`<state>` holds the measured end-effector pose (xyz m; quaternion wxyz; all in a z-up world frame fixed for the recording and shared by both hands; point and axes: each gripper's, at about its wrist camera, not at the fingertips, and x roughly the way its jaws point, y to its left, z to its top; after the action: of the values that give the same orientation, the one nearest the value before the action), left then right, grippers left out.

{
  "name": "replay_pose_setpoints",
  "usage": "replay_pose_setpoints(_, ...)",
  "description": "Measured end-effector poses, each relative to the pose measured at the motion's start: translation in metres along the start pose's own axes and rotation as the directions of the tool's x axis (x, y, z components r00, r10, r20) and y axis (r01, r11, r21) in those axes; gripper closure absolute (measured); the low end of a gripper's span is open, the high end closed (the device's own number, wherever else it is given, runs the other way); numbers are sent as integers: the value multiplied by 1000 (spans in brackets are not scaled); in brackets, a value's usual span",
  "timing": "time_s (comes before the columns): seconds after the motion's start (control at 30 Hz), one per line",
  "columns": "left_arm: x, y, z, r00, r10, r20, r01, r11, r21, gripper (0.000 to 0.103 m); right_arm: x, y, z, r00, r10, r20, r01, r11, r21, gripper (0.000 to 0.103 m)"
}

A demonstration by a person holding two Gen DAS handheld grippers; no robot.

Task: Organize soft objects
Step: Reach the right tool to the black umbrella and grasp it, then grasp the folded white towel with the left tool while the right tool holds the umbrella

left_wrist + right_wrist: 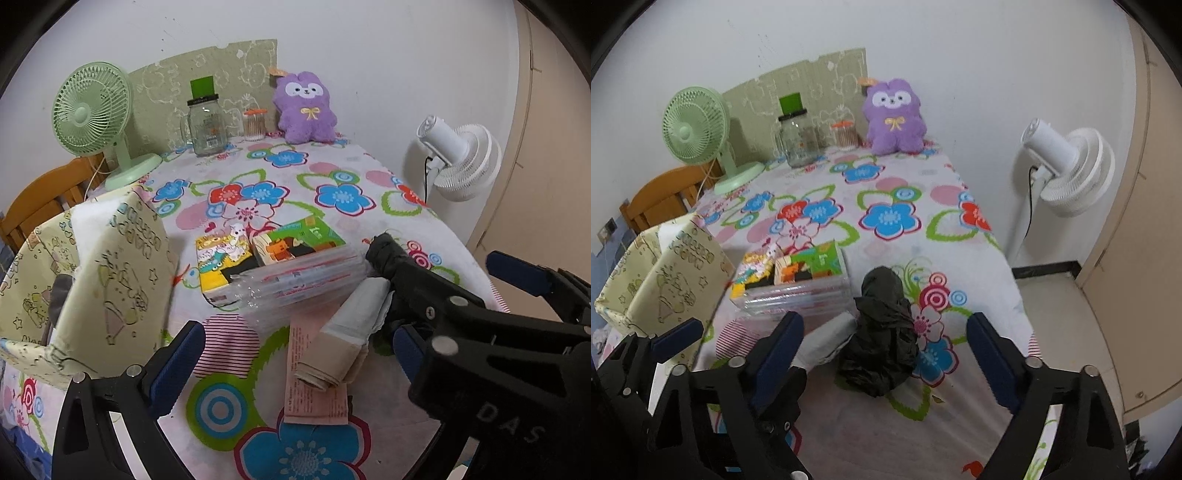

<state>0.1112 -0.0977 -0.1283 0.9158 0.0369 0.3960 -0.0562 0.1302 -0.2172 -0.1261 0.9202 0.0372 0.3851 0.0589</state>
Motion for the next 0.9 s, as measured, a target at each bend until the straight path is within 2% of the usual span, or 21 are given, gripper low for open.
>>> replay_pose_setpoints(0.07, 4, -1, 0, 1000, -1, -6, 1, 1000, 3, 0, 6, -1, -1, 1000, 10, -14, -10, 1000, 7, 22)
replay_pose_setpoints(0.2, 12, -2, 0, 1000, -5, -19, 5, 1000, 5, 1, 19, -2, -2, 999, 7, -46, -6, 1000, 16, 24)
replay_pose_setpoints(0.33, 17, -2, -1, 1000, -4, -26, 4, 1000, 7, 3, 31, -3, -4, 997, 26, -77, -24, 999, 24, 34)
replay_pose_setpoints(0.43, 19, -3, -1, 1000, 3, -27, -3, 1000, 11, 4, 36, -4, -7, 995, 37, -95, -34, 999, 32, 37)
replay_pose_setpoints(0.57, 21, -6, -1, 999, 4, -35, -4, 1000, 19, 7, 39, -5, -9, 993, 34, -109, -30, 999, 30, 53)
replay_pose_setpoints(0.9, 18, -20, 0, 1000, 13, -26, -12, 999, 52, 8, 24, -15, -12, 996, 35, -87, -30, 998, 57, 58)
